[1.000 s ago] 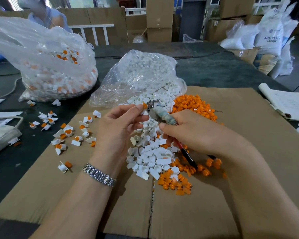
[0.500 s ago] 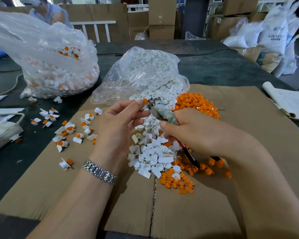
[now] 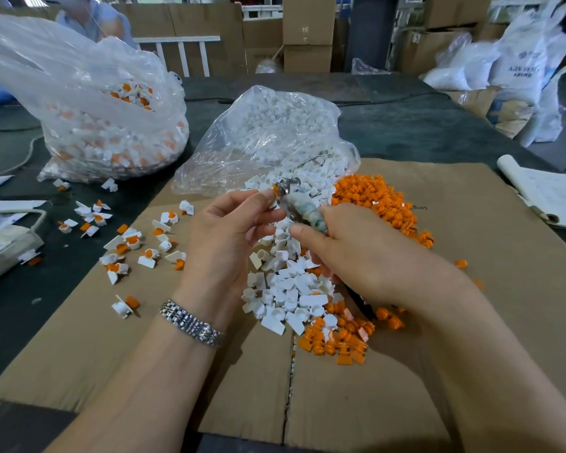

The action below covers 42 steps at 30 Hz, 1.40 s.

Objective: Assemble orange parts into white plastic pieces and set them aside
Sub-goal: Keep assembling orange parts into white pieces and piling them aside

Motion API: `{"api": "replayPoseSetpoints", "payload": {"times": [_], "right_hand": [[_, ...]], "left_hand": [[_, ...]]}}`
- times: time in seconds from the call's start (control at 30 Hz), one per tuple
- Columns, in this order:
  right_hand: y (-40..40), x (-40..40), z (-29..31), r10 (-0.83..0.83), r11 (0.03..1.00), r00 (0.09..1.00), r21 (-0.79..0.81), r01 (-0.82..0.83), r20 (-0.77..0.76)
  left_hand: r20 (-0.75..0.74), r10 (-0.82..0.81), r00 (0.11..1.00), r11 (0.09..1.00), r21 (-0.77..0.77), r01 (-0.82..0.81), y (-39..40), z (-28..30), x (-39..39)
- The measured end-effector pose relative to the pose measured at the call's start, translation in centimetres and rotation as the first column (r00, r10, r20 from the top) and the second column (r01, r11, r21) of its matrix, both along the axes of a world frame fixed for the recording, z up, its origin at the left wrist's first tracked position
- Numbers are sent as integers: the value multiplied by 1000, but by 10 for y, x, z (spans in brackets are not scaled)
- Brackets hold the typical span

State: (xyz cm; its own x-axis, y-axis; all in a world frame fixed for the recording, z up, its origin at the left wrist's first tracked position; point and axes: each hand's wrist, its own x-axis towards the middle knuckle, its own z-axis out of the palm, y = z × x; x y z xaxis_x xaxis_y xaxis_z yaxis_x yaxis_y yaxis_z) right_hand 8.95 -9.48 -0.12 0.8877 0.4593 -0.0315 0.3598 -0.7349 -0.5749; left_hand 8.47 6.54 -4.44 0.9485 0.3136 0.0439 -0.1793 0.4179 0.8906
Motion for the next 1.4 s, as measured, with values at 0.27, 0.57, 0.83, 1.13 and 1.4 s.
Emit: {"api": "replayPoseSetpoints", "payload": {"times": [0.27,0.57,0.83,1.13,1.4], "right_hand": [[10,0,-10,-118,993,988,16,117,100],[-17,14,1,-149,976,988,167,142,32],[-33,38,-27,-300,932,927,-140,335,224],[-32,47,-38,-372,821,858,-305,482,354],[-33,53,-45,-350,826,896,-362,432,272]], "left_hand": [[-3,15,1000,1000,-15,-15,2,-1,-1],[30,429,903,815,418,-401,36,-4,1],[101,576,811,302,895,-327,52,-7,10],[26,337,941,-120,993,16,28,-25,18],[20,321,947,-18,1000,-16,26,-27,18]]}}
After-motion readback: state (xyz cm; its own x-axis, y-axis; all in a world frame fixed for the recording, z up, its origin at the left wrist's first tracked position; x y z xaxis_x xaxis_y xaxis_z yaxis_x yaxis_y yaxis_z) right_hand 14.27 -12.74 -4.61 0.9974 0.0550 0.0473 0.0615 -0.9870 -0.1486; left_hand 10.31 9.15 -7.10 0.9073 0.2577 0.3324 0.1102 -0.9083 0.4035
